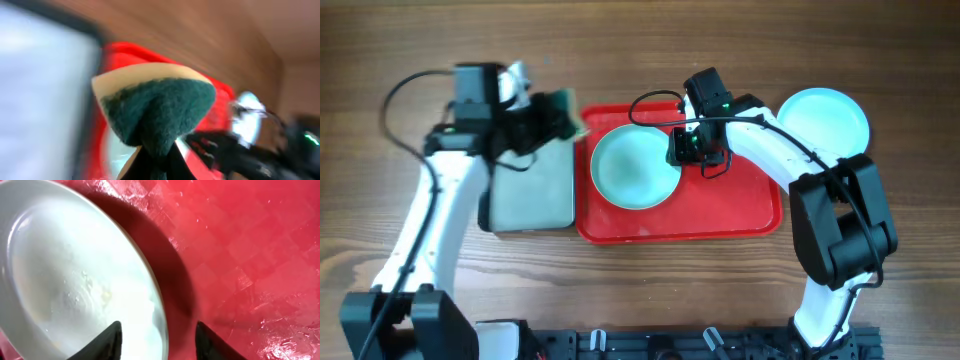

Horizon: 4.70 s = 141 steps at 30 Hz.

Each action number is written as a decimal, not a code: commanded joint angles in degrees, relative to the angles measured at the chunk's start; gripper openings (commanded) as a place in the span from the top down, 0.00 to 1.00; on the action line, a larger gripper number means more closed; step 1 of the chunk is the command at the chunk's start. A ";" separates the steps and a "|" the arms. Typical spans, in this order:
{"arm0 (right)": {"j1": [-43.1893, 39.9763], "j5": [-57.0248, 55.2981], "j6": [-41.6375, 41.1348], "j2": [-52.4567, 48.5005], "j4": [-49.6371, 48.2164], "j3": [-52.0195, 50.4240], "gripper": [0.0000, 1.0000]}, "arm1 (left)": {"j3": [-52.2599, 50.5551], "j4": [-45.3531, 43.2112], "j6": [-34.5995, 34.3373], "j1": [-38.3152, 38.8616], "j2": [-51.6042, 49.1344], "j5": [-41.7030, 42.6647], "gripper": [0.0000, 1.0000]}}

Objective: Clean dirty plates on tray and stack at the side
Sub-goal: 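Withdraw the left gripper with the sponge over the black tray, then lift the light-blue plate with the right gripper and carry it rightward, then lower the plate onto the stack at right and release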

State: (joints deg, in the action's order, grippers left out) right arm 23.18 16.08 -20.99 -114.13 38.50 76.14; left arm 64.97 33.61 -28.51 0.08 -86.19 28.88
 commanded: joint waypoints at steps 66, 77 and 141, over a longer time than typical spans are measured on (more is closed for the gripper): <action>24.44 -45.75 19.82 1.40 -35.10 9.73 0.96 | -14.40 -4.09 27.85 -8.81 -8.76 -15.45 0.96; 24.50 -45.75 46.03 1.38 -54.16 9.73 0.96 | -14.40 -4.66 27.85 -8.81 -8.76 -15.47 0.96; -46.40 -13.49 1.46 9.99 8.13 -0.52 0.91 | -14.40 -8.46 27.89 -8.81 -9.53 -15.45 0.95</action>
State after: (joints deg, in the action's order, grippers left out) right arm -23.44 1.54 -20.27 -105.69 48.07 76.20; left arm 50.85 26.85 -0.30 -8.95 -95.15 13.34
